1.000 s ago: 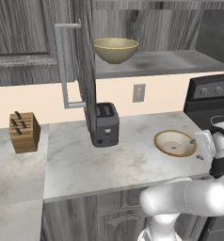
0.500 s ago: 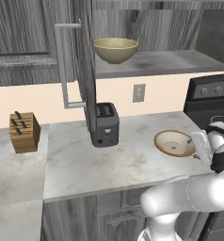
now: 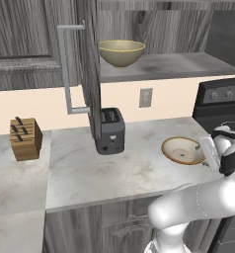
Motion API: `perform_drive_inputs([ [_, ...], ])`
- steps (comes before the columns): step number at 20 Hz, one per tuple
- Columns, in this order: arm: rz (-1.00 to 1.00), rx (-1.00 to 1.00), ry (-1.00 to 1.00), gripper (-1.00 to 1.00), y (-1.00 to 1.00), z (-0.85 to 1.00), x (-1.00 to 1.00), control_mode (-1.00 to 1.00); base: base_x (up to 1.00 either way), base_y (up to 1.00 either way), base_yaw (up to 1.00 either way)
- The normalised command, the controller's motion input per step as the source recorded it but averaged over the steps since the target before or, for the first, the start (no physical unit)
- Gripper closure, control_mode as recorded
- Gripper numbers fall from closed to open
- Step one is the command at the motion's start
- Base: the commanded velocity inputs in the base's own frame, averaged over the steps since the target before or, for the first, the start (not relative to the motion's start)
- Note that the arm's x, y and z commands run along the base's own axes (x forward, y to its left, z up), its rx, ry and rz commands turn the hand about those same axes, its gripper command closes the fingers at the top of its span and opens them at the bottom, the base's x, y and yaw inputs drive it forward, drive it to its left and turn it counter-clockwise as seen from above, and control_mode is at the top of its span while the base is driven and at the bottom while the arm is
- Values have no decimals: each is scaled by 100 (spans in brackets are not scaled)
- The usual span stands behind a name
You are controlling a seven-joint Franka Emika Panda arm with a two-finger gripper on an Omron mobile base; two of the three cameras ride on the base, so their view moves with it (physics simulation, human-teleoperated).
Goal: Open the cabinet. Pick the bowls from the counter and place them in the cabinet. Then close the cabinet.
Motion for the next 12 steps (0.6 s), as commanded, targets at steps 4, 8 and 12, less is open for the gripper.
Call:
perform_drive_inputs([
  [4,0,0,0,-100,0,-22,13,-100,0,0,0],
  [8,0,0,-1,-100,5,-15,7,-100,0,0,0],
  [12,0,0,-1,-100,11,-19,13,-100,0,0,0],
])
